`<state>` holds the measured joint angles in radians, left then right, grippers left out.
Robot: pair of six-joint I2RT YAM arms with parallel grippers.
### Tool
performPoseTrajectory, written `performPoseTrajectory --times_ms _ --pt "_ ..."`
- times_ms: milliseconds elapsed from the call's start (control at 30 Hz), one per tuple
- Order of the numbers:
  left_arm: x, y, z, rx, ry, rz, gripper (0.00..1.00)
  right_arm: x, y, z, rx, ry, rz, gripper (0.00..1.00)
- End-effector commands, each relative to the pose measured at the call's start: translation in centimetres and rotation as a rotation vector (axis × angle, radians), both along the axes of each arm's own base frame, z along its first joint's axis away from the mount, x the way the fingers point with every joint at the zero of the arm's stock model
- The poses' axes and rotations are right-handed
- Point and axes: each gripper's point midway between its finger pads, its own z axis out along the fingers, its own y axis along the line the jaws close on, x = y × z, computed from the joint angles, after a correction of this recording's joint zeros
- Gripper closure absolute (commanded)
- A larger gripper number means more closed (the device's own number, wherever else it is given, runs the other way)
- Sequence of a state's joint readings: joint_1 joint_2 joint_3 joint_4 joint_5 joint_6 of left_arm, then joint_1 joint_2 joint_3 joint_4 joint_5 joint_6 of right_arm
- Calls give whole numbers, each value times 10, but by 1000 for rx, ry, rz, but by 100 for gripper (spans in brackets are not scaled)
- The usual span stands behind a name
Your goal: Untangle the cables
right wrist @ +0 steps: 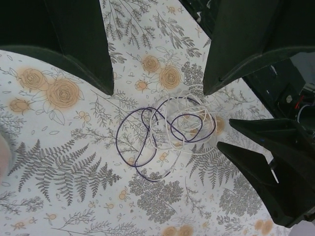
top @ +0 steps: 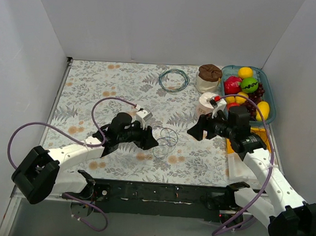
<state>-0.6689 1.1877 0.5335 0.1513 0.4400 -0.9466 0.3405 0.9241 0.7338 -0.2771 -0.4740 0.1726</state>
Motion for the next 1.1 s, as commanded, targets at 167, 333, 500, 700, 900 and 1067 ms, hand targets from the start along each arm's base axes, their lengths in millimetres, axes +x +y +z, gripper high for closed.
performPoseTrajectory --times_ms 167,333,500,700,900,1067 --pt "16 6 -17 81 -49 96 64 7 25 -4 40 -17 49 21" --pt "16 -6 -13 36 -55 53 65 7 27 -14 24 3 58 21" --pt "11 -6 -24 35 5 62 67 8 25 -16 3 -19 58 21" --pt "13 -8 -29 52 0 53 76 6 23 -19 -7 -25 65 20" --pt "6 -9 -38 56 32 17 81 5 23 -23 -9 -15 66 21" --pt "11 -10 -34 64 13 30 100 4 22 -21 -11 -25 70 21"
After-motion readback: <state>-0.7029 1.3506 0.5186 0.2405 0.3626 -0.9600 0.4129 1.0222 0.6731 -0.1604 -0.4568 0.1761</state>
